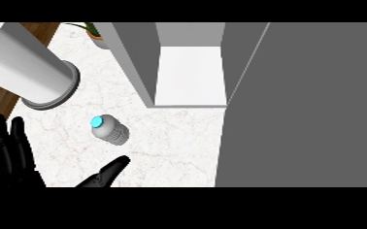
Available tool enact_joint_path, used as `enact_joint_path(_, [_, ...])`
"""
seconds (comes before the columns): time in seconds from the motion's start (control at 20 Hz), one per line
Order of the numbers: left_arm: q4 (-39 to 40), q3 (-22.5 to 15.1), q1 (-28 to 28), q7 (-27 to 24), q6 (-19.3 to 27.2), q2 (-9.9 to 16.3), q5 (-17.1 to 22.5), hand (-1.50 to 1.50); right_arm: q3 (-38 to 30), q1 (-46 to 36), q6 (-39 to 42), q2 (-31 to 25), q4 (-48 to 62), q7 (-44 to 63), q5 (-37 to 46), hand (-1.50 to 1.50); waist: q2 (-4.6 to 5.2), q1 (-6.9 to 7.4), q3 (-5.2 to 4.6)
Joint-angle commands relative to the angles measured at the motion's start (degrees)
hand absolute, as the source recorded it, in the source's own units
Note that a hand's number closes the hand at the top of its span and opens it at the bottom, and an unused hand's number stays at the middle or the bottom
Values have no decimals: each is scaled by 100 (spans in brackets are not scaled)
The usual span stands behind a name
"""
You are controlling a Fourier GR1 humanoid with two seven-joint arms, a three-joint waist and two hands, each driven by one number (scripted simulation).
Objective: Pick up the bottled water, place it into the cabinet and close the cabinet
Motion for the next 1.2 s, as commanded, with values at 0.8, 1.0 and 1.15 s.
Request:
enact_joint_path(0.8, [-350, -474, -360, 2094, 31, -11, -2060, -150, 1389, 204, -821, -28, -795, 590, 1138, -150, 4, -42, -7])
enact_joint_path(1.0, [-588, -551, 167, 1700, -102, 20, -1884, -150, 1498, -21, -987, -70, -870, 924, 1250, -150, -1, -4, -15])
enact_joint_path(1.15, [-206, -732, 137, 1646, 210, -10, -1976, -150, 1456, -376, -1118, -32, -879, 1150, 1213, -150, 10, 6, -16])
